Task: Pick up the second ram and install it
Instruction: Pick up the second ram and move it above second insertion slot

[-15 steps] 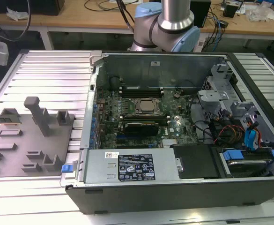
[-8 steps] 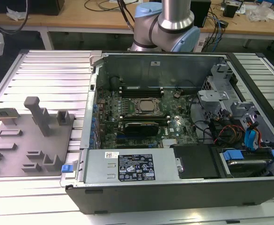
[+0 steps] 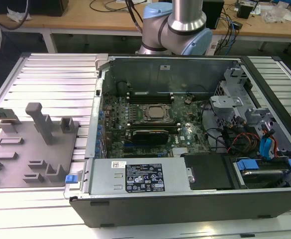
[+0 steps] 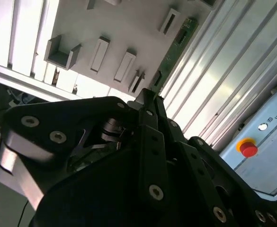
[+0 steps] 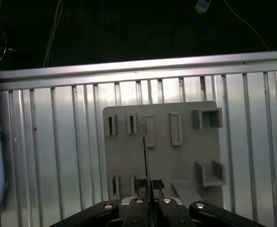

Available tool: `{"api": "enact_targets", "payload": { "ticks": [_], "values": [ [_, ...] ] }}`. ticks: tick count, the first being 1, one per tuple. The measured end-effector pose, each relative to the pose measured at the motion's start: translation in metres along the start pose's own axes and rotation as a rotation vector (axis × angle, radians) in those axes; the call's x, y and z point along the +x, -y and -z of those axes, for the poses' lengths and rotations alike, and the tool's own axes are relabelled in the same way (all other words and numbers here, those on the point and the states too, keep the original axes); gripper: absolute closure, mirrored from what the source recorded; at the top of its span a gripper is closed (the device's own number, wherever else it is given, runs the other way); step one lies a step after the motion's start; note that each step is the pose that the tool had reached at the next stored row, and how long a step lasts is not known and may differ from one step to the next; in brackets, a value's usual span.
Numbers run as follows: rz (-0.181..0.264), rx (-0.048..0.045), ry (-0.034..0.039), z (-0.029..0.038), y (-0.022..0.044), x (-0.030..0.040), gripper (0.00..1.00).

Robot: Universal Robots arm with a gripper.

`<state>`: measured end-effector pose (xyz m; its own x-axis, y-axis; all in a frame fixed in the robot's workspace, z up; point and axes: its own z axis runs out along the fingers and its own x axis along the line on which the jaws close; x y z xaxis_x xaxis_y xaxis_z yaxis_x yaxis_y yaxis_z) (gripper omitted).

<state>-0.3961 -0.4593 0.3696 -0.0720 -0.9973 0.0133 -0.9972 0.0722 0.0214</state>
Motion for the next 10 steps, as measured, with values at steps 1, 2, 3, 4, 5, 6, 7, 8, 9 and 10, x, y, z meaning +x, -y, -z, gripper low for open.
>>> {"api": "enact_targets", "payload": {
  "ticks": [1, 2, 3, 4, 5, 6, 7, 8, 9, 10],
  "values": [
    [0.000, 0.0000, 0.0001, 0.0020, -0.0001, -0.0007, 0.86],
    [0.000, 0.0001, 0.0002, 0.0037, -0.0002, -0.0015, 0.86],
    [0.000, 0.0000, 0.0001, 0.0061, -0.0003, -0.0025, 0.86],
    [0.000, 0.0001, 0.0001, 0.0089, -0.0005, -0.0035, 0.86],
    [0.000, 0.0001, 0.0002, 0.0119, -0.0006, -0.0048, 0.86],
    [0.000, 0.0001, 0.0001, 0.0142, -0.0007, -0.0055, 0.86],
    [0.000, 0.0001, 0.0006, 0.0198, -0.0009, -0.0070, 0.86],
    [0.000, 0.0000, 0.0015, 0.0250, -0.0011, -0.0081, 0.86],
    [0.000, -0.0003, 0.0059, 0.0293, -0.0013, -0.0091, 0.86],
    [0.000, -0.0006, 0.0096, 0.0311, -0.0014, -0.0097, 0.86]
  ]
}}
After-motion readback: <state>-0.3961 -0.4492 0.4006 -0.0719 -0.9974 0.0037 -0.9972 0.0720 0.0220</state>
